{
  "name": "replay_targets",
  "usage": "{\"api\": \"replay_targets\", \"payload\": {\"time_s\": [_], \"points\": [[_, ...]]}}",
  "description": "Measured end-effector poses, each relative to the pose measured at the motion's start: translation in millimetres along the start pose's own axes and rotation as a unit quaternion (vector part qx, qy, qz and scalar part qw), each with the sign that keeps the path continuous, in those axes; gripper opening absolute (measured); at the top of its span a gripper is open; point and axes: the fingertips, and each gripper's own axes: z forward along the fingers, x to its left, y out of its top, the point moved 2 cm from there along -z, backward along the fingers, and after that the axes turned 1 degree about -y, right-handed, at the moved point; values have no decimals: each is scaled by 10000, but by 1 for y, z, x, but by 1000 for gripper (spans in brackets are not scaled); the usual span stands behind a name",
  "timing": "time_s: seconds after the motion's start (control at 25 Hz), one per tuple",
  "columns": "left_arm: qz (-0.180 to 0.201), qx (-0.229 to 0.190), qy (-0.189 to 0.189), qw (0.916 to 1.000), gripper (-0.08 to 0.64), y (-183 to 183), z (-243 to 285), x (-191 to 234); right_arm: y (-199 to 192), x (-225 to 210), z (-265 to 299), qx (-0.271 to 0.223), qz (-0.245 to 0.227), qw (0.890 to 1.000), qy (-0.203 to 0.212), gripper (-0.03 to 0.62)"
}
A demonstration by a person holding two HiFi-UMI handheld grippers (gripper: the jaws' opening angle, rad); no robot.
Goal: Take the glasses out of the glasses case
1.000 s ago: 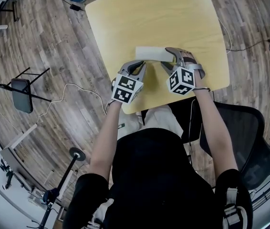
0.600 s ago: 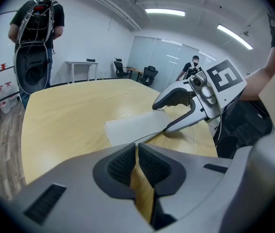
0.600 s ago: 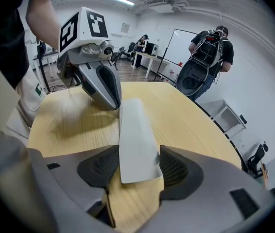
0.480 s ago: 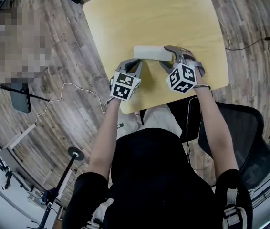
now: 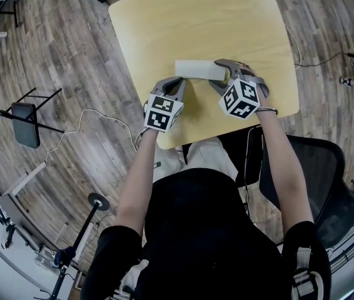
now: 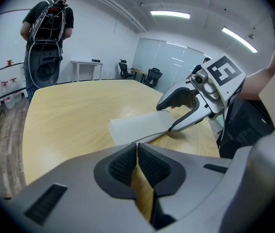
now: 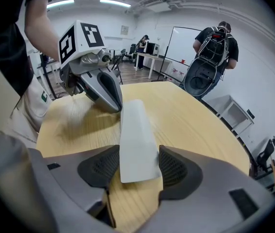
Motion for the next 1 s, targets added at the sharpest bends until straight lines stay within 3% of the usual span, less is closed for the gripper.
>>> {"api": "replay_targets", "payload": {"time_s": [0.12,0.44,0.68,1.0], "points": [[-36,44,60,10000,26,-1,0,3,3,-1,-3,-100,287,9994,182,272],[-46,92,60,9999,26,3,0,3,7,-7,-10,-150,425,9986,265,267],[-82,92,66,9999,26,2,0,3,14,-13,-20,-276,341,9990,-19,236],[7,154,83,9998,26,0,-5,3,19,-37,-28,-540,720,9943,-580,159]]}}
